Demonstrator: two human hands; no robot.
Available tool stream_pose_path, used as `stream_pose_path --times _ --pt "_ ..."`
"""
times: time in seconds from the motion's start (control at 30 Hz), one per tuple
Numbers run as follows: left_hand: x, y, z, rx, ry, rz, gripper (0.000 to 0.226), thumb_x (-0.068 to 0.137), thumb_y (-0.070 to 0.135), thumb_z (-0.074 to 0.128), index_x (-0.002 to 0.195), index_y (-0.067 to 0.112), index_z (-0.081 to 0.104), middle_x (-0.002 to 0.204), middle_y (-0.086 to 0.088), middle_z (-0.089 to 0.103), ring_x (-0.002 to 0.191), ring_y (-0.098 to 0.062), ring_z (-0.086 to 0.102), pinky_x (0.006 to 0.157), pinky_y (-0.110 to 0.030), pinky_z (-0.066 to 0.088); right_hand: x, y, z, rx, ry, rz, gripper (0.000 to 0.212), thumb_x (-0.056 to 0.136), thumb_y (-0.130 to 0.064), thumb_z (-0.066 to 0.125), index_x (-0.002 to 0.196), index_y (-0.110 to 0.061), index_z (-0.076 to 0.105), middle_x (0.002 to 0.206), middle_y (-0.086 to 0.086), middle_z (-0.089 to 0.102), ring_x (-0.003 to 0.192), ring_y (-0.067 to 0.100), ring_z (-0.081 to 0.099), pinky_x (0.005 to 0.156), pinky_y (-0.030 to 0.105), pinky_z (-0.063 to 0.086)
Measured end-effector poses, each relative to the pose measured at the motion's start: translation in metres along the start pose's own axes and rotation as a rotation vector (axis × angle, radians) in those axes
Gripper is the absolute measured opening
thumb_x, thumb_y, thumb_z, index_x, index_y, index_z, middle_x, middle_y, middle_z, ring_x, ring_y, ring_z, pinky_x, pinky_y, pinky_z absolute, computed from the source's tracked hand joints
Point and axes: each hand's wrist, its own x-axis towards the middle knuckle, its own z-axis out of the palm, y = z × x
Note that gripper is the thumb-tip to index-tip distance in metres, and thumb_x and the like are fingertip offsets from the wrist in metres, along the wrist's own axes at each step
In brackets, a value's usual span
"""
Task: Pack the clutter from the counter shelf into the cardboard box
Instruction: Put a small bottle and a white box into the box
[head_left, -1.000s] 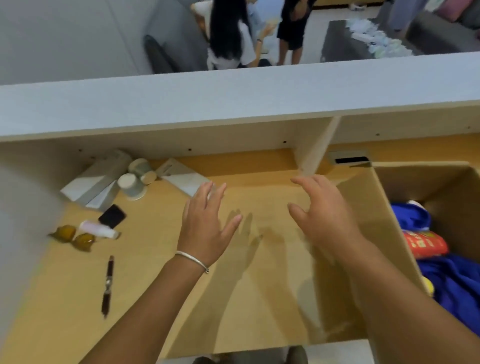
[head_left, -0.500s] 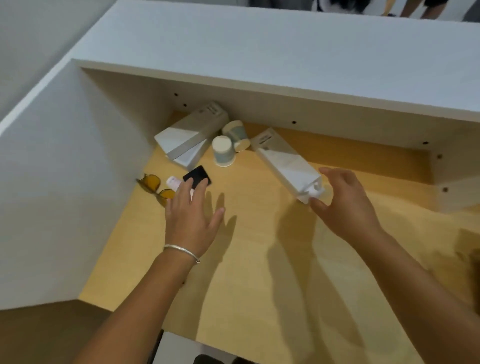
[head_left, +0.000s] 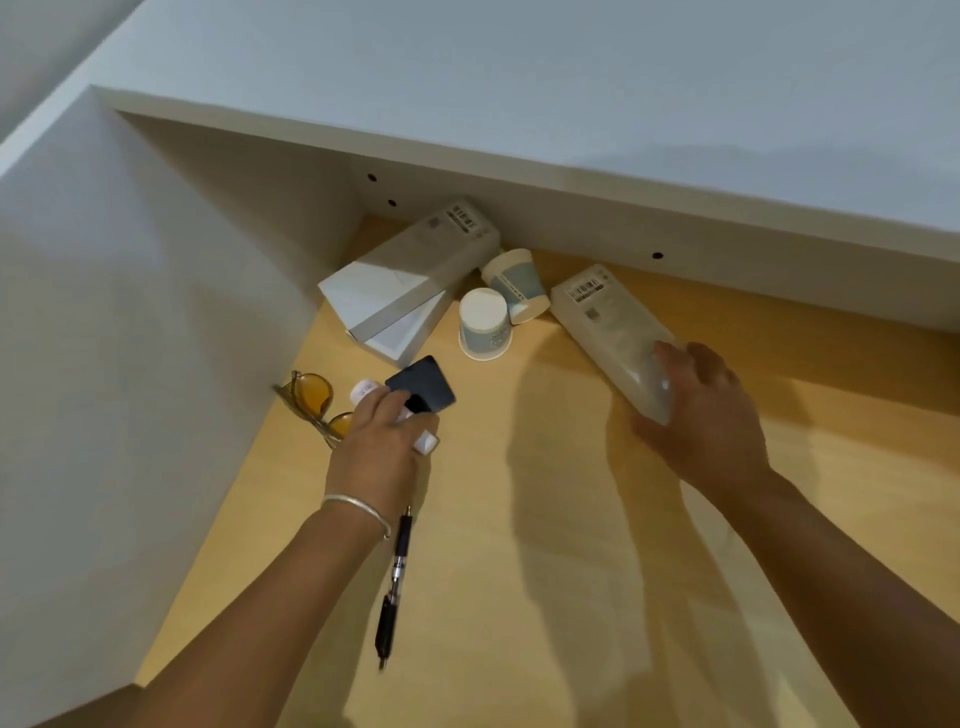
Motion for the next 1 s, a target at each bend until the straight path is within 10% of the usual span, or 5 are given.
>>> stream_pose_path --times 0.4,1.0 --pt "0.003 0.046 -0.04 -0.048 0.07 0.021 0.047 0.053 -0.019 0.076 0.092 0.009 0.075 0.098 -0.02 0.066 0.094 -0.043 0.06 0.07 -0.042 0.052 -0.028 0.007 -0.037 -0.036 0.039 0.019 0.064 0.066 -0.042 0.073 0.124 -0.029 0.047 0.13 0.006 0.046 0.113 0.031 0.039 0.09 0.043 0.042" --pt "-0.085 0.396 -0.113 -0.322 0.199 0.627 0.035 0.078 -0.006 0.069 0.105 0.014 0.071 0.108 -0.006 0.061 0.103 -0.032 0.055 0.082 -0.027 0.04 -0.303 0.16 -0.222 0.188 0.446 0.385 0.067 0.066 -0.06 0.052 0.128 -0.037 0.042 0.129 -0.01 0.042 0.113 0.014 0.035 0.089 0.036 0.043"
